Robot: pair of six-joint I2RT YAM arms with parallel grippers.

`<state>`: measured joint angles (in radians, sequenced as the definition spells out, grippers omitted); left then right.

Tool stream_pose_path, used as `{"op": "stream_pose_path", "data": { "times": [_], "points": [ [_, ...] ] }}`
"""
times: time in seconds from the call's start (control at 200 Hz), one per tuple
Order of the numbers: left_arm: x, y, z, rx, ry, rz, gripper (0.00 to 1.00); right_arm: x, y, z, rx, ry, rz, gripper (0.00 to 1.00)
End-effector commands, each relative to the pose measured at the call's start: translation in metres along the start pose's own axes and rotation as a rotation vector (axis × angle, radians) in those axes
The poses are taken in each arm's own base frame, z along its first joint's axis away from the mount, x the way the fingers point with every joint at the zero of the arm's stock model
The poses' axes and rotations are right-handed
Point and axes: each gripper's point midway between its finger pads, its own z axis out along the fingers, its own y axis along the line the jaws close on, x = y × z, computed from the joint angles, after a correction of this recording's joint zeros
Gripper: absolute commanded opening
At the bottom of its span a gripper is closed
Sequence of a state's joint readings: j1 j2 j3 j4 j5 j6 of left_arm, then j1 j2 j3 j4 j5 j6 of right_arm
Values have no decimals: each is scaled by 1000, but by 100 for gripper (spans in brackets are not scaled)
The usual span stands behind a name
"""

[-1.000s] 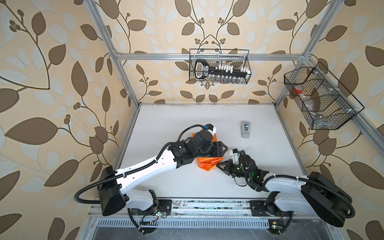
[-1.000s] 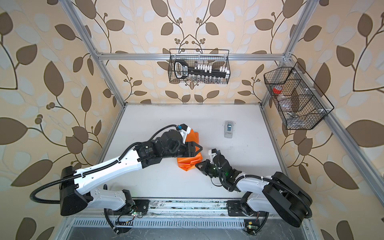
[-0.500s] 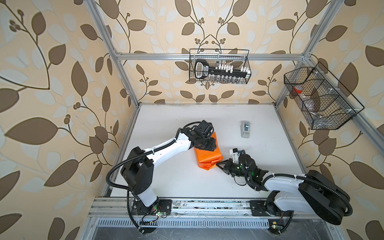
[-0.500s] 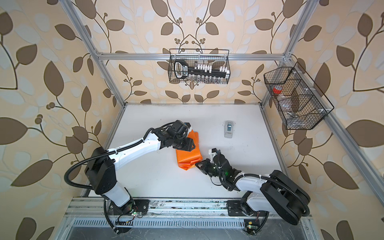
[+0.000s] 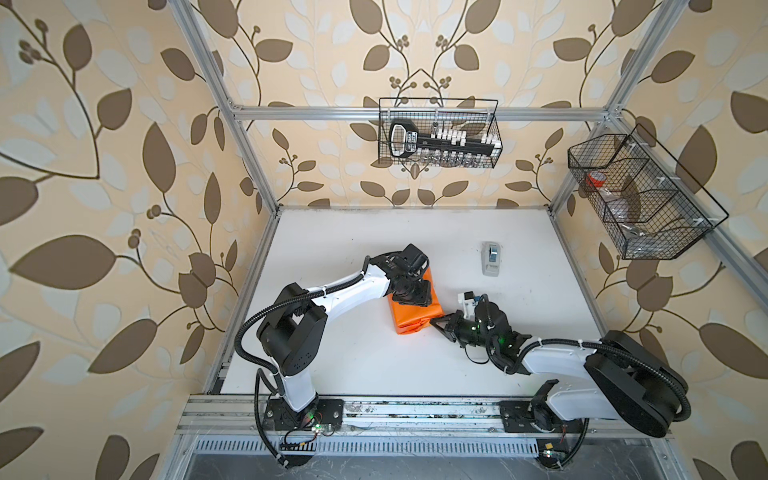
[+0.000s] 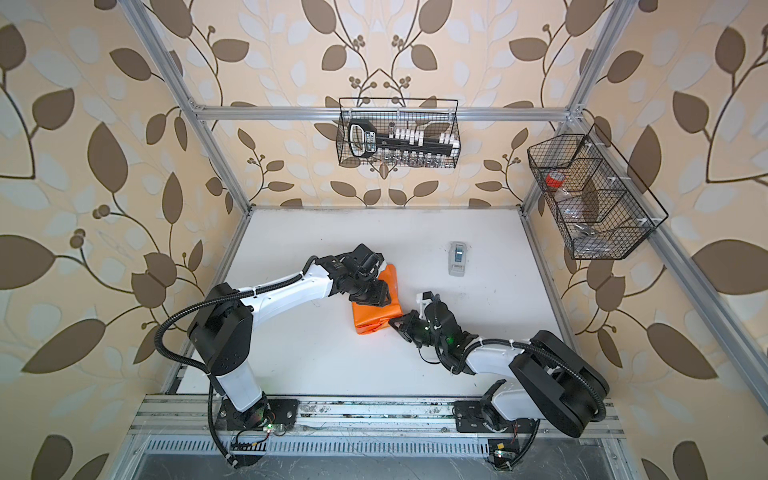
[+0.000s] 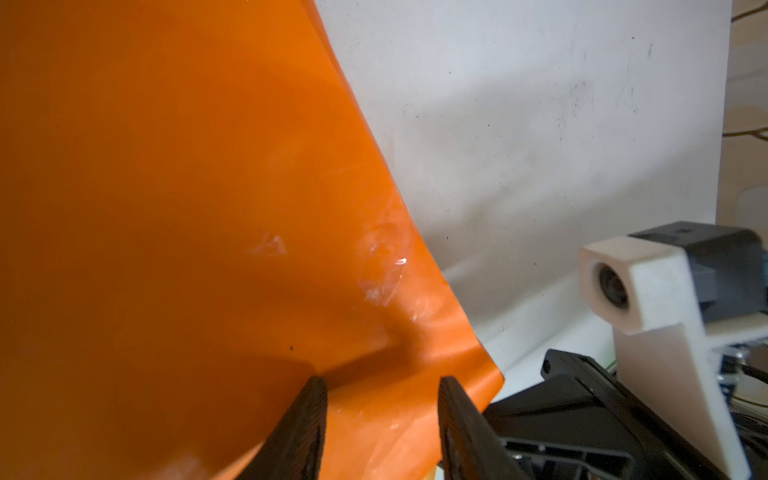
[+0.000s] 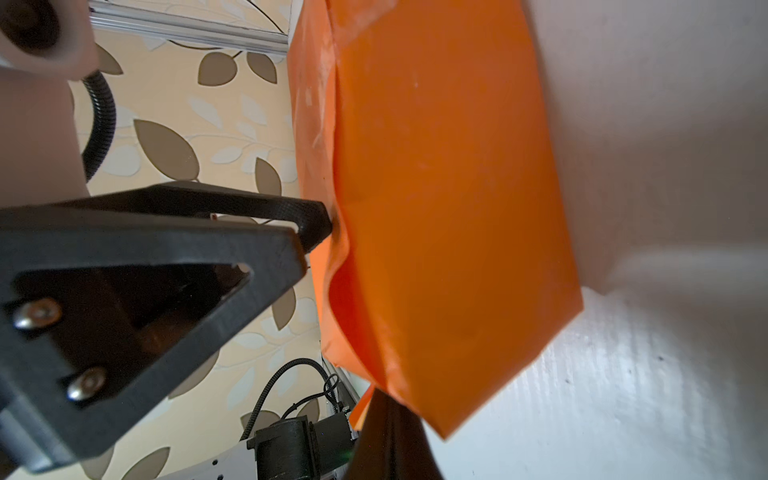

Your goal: Wrap the gift box in paper

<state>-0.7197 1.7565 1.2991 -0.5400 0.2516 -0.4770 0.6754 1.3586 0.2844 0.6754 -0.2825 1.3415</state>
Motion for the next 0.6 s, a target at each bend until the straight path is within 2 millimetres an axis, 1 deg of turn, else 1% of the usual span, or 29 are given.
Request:
{"op": "stream_pose_path", "data": {
  "times": [0.0, 0.115, 0.2, 0.32, 0.43, 0.49, 0.595],
  "points": [
    [8, 14, 2, -24, 35, -33, 50, -8, 33, 5, -106, -6, 15, 0],
    [2, 6, -16, -9, 8, 3, 58, -8, 33, 6, -110, -6, 21, 0],
    [-5, -2, -35, -7, -13, 44, 65, -8, 32, 6, -109, -6, 23, 0],
    [-5, -9, -60, -11, -35, 133, 70, -8, 33, 6, -112, -5, 23, 0],
    [5, -14, -79, -27, -47, 236, 73, -8, 33, 6, -114, -2, 29, 0],
    [15, -18, -86, -35, -59, 307, 73, -9, 35, 6, -122, 0, 30, 0],
    [27, -17, -96, -65, -92, 411, 75, -11, 32, 6, -115, 0, 37, 0]
  ]
}}
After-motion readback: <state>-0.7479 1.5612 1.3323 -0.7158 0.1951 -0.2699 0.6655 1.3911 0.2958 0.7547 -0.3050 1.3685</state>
